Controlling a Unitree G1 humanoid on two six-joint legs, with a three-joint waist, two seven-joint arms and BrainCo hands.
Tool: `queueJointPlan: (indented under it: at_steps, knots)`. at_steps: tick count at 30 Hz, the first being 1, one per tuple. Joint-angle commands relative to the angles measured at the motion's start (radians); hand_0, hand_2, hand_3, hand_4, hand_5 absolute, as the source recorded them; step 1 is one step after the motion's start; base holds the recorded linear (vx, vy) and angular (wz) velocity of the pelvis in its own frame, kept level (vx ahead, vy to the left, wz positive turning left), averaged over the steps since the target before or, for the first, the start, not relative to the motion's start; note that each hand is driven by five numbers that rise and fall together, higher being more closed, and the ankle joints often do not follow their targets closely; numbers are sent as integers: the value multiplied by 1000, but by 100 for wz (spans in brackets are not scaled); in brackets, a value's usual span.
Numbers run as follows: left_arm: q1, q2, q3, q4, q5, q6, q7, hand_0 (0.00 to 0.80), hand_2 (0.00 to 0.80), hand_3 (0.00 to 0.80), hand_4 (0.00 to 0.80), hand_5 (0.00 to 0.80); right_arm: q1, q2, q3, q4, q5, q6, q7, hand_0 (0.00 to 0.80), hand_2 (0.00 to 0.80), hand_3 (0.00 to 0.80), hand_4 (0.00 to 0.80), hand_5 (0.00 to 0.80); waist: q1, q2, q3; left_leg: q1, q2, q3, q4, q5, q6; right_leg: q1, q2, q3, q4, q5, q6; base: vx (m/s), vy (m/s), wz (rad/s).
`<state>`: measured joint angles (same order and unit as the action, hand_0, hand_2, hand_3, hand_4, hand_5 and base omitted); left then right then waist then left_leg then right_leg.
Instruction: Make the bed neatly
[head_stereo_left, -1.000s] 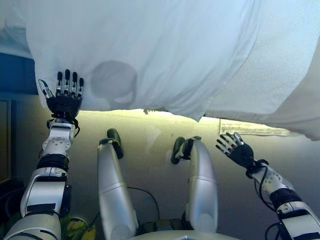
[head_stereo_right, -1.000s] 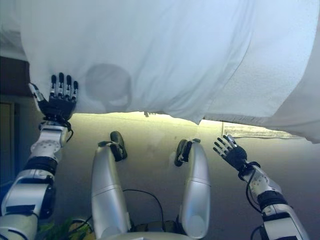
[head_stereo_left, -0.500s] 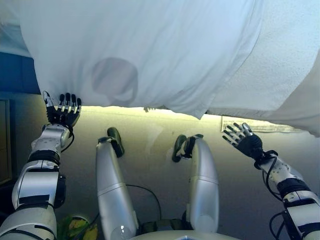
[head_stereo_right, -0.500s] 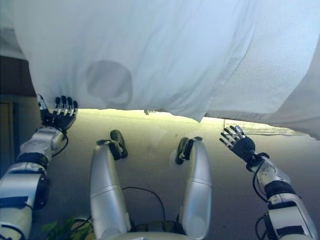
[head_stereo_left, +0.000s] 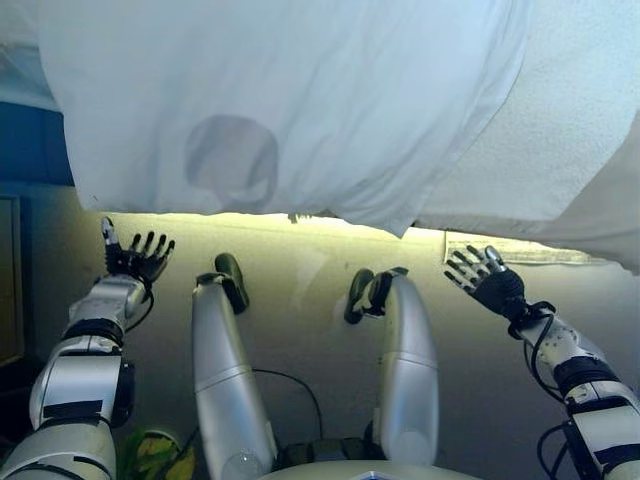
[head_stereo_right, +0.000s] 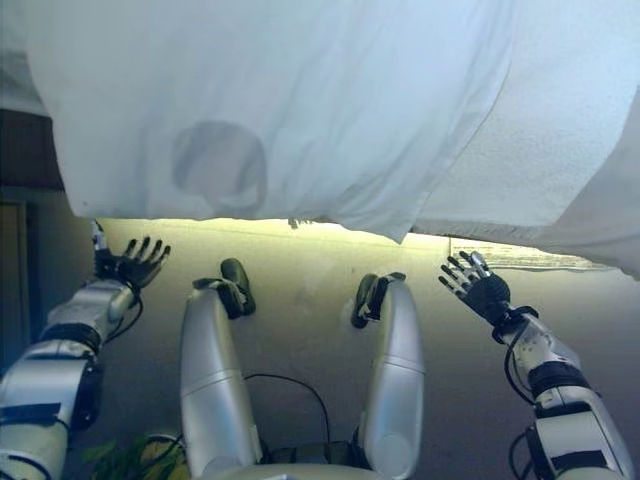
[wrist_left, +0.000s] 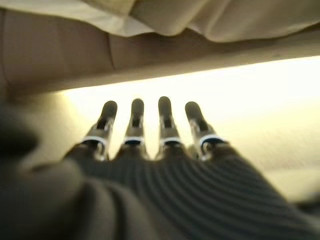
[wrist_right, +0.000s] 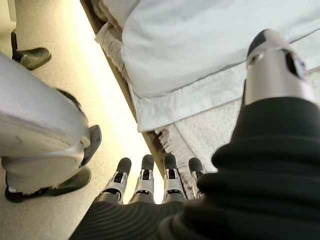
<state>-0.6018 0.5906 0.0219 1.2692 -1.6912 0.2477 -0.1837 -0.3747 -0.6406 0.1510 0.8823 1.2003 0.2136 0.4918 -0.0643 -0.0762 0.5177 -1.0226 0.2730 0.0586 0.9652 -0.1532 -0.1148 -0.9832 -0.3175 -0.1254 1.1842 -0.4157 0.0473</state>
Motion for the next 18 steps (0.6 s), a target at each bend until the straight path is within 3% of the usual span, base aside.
queueJointPlan:
  at_steps: [1,7,10,12,18]
  knots:
    - [90,-63,-7,10,85,-12,-73,0,0,0,0,0,66,16,-16,-28,33,-53,-3,0,0,0,0,0,-8,32,-53,139,2,22,-6,-140,-44,100,-20,15,-251,188,72,41,-85,0]
    - [256,-188,4,29,229,1,-139,0,0,0,0,0,155,116,-21,13,-41,-109,-38,0,0,0,0,0,6,55,-117,314,-23,43,-140,-106,-32,274,-16,-8,-359,196,57,98,-102,-2]
    - [347,-270,9,34,315,-13,-160,0,0,0,0,0,217,195,-53,90,-128,-142,-36,0,0,0,0,0,26,56,-164,440,-53,55,-256,-73,-14,401,-20,-44,-461,215,53,189,-116,4]
    - [384,-292,24,38,340,-5,-157,0,0,0,0,0,239,238,-74,159,-161,-162,-15,0,0,0,0,0,39,53,-192,507,-72,69,-344,-21,0,477,-22,-77,-550,260,45,111,-145,11]
    - [476,-350,81,82,500,2,-141,0,0,0,0,0,306,337,-143,329,-295,-213,10,0,0,0,0,0,68,51,-293,712,-96,100,-524,25,6,704,9,-151,-747,295,52,180,-147,6]
